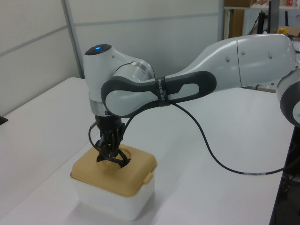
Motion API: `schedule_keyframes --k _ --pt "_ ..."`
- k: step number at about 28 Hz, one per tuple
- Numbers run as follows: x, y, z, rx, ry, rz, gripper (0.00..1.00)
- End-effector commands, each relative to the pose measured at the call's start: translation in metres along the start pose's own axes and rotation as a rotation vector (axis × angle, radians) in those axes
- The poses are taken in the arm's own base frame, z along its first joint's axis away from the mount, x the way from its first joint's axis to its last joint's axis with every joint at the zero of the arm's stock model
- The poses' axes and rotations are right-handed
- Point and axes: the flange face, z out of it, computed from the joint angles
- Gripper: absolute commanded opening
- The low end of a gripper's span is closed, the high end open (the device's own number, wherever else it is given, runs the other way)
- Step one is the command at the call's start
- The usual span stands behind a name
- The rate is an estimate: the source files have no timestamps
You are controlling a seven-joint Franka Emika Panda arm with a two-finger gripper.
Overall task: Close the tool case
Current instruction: 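Lower the lid onto the box rim and press it down, then open the gripper and raise it off the handle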
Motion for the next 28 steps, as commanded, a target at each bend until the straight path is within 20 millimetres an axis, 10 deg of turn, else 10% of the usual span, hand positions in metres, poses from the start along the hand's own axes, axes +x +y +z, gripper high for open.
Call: schedule_keyframes --k 1,19,28 --pt "0.002 -0.007 0.000 -0.001 0.017 0.010 1.00" --pt "-0.012 0.002 -0.008 -0.029 -0.073 0.036 1.00" --pt "-0.041 0.033 -0.086 -0.034 -0.062 0.059 1.00"
